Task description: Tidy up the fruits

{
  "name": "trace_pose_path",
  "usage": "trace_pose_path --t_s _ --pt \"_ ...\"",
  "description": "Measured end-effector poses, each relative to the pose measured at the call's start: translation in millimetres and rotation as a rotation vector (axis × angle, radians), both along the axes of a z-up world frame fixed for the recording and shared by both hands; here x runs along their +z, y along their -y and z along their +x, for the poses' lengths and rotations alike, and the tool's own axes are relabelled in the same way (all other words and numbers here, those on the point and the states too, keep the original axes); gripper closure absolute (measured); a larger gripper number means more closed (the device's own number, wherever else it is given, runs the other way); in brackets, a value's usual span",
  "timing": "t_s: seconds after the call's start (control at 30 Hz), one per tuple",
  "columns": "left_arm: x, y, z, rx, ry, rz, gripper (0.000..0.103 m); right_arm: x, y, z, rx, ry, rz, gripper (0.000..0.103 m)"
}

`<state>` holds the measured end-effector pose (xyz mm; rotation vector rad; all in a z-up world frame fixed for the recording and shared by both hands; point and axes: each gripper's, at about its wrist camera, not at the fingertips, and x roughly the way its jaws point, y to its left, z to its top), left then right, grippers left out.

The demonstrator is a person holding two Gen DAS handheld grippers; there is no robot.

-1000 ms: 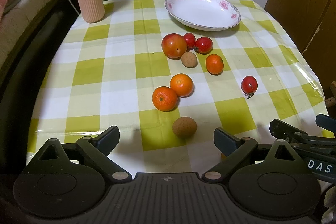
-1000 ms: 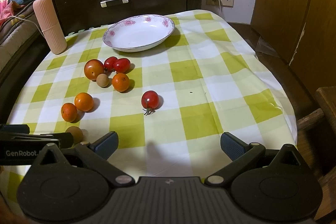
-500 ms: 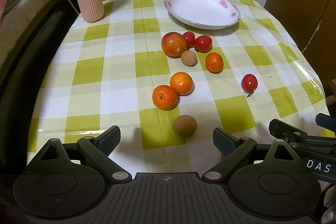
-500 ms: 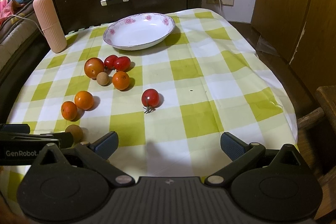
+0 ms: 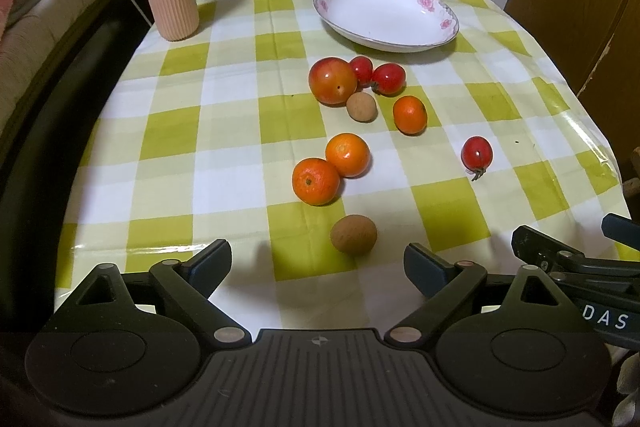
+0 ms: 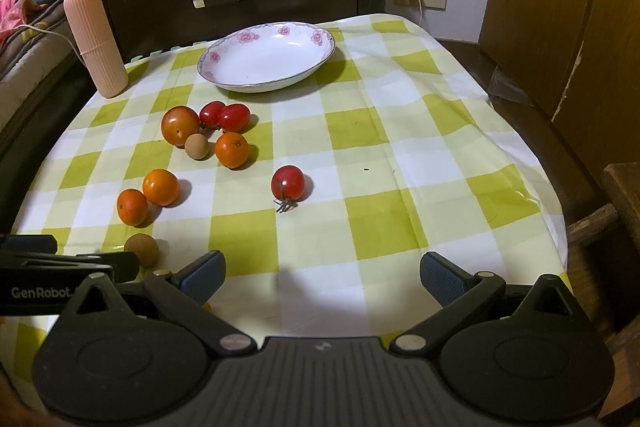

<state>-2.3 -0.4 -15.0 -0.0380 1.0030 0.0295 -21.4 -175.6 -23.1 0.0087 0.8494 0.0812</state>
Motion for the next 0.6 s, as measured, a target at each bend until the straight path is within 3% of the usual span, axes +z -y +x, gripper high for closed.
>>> trace_pose_path --t_s 0.6 --pt "0.1 -2.7 -2.4 0.001 -0.015 0.005 0.010 -0.9 -4.0 0.1 0.011 -0.012 0.000 0.001"
